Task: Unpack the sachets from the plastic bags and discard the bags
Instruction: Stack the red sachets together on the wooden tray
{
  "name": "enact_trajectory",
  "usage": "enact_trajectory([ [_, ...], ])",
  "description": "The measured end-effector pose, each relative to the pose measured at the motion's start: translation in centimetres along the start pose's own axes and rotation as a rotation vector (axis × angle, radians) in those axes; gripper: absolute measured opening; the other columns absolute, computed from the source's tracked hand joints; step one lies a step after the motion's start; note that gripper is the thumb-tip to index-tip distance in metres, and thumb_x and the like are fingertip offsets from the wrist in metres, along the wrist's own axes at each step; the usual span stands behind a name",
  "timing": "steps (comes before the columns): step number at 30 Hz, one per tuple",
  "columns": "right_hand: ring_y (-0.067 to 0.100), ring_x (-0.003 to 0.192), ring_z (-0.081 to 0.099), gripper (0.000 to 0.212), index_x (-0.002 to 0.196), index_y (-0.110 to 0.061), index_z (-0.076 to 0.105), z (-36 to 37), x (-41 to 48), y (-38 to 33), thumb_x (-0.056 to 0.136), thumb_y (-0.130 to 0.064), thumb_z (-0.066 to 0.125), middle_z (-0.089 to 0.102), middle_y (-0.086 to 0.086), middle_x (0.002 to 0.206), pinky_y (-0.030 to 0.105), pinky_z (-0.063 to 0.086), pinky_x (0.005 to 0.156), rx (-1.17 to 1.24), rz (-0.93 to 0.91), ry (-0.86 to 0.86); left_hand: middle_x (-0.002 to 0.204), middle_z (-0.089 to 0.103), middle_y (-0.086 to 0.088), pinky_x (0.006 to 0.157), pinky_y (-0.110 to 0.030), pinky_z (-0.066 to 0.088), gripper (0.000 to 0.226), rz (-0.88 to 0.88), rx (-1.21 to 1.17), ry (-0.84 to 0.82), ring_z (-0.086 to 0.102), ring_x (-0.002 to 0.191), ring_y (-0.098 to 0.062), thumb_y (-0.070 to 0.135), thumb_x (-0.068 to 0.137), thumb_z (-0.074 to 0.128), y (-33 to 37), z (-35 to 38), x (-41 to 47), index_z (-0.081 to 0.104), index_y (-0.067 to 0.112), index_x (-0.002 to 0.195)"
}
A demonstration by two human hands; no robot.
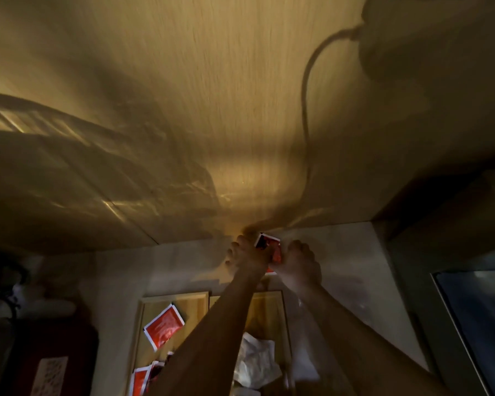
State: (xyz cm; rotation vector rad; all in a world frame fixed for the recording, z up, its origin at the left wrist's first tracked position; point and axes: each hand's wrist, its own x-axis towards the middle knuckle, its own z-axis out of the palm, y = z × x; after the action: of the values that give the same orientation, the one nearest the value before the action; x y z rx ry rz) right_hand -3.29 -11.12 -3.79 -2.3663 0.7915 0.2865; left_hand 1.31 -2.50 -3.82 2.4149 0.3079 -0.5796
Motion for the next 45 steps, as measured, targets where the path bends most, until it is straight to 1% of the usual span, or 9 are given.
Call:
enact_trajectory([
  [5,0.033,0.115,0.05,0.045,0.118,-0.009,0.044,2.1,0.6,-0.3,0.085,-0.04,0.05,0.051,0.014,0.123,0.042,0.04,0.091,-0.037,0.011,0.075,0.138,0.039,-0.015,0.106,-0.042,0.026,0.07,-0.041,0.057,-0.019,0.033,0.129,-0.035,0.039,0.079,0.065,-0.6,0.8,1.0,0.032,0.017,0.136],
  [12,0.034,0.118,0.049,0.066,0.119,-0.006,0.047,2.5,1.7,-0.3,0.067,-0.035,0.074,0.05,0.016,0.126,0.041,0.043,0.094,-0.006,0.053,-0.044,0.131,0.053,-0.007,0.102,-0.042,0.037,0.046,-0.058,0.006,-0.009,0.044,0.122,-0.03,0.034,0.077,0.068,-1.7,0.6,2.2,0.057,0.018,0.119],
  [19,0.034,0.099,0.063,0.037,0.105,-0.01,0.051,2.6,1.3,-0.5,0.075,-0.022,0.067,0.066,0.014,0.107,0.042,0.051,0.083,0.291,0.021,-0.12,0.12,0.061,-0.009,0.101,-0.048,0.04,0.056,0.006,-0.188,0.04,0.054,0.115,-0.031,0.036,0.072,0.072,-1.9,0.7,0.9,0.05,0.012,0.118],
  [25,0.03,0.091,0.065,0.025,0.089,-0.011,0.058,2.9,1.0,0.3,0.07,-0.003,0.072,0.069,0.016,0.098,0.044,0.051,0.083,0.473,-0.049,-0.21,0.099,0.073,-0.018,0.088,-0.054,0.053,0.048,-0.029,-0.52,-0.157,0.069,0.091,-0.032,0.033,0.061,0.071,-4.0,1.7,2.9,0.067,0.007,0.1],
  [29,0.024,0.074,0.057,0.03,0.057,-0.021,0.052,2.2,1.6,1.1,0.073,-0.002,0.068,0.061,0.011,0.071,0.035,0.043,0.069,0.505,-0.071,-0.164,0.083,0.066,-0.013,0.063,-0.029,0.05,0.017,-0.038,-0.674,-0.073,0.063,0.076,-0.025,0.011,0.085,0.062,-3.0,-1.3,1.0,0.066,-0.003,0.093],
  [32,0.022,0.068,0.054,0.019,0.06,-0.01,0.058,1.6,2.0,1.5,0.077,-0.008,0.066,0.058,0.012,0.067,0.033,0.039,0.066,0.566,-0.059,-0.127,0.071,0.06,-0.006,0.049,-0.018,0.043,0.006,-0.024,-0.717,-0.056,0.058,0.062,-0.014,0.007,0.088,0.058,-3.0,-3.5,-0.1,0.062,0.005,0.084],
  [35,0.018,0.062,0.055,0.016,0.064,-0.008,0.063,0.2,1.5,0.9,0.078,-0.013,0.067,0.061,0.01,0.064,0.03,0.038,0.062,0.645,-0.06,-0.107,0.068,0.06,-0.003,0.045,-0.018,0.039,0.02,0.018,-0.771,-0.062,0.057,0.049,-0.003,0.012,0.088,0.059,-3.6,-5.7,-1.4,0.059,0.012,0.069],
  [38,0.002,0.048,0.054,0.026,0.055,-0.017,0.059,-0.7,0.7,0.3,0.081,-0.016,0.065,0.061,-0.006,0.05,0.025,0.039,0.053,0.695,-0.061,-0.098,0.069,0.063,-0.004,0.046,-0.019,0.041,0.015,0.031,-0.815,-0.035,0.058,0.051,-0.007,0.017,0.087,0.061,-4.5,-7.7,-3.0,0.062,0.014,0.073],
  [45,-0.002,0.029,0.043,0.037,0.052,-0.017,0.05,-1.4,-3.3,-1.5,0.089,-0.013,0.055,0.05,-0.011,0.028,0.01,0.027,0.034,0.656,-0.134,-0.129,0.065,0.059,-0.005,0.053,-0.027,0.034,0.026,-0.007,-0.881,0.049,0.049,0.058,-0.016,0.024,0.084,0.064,-8.8,-10.5,-7.2,0.052,0.017,0.062],
])
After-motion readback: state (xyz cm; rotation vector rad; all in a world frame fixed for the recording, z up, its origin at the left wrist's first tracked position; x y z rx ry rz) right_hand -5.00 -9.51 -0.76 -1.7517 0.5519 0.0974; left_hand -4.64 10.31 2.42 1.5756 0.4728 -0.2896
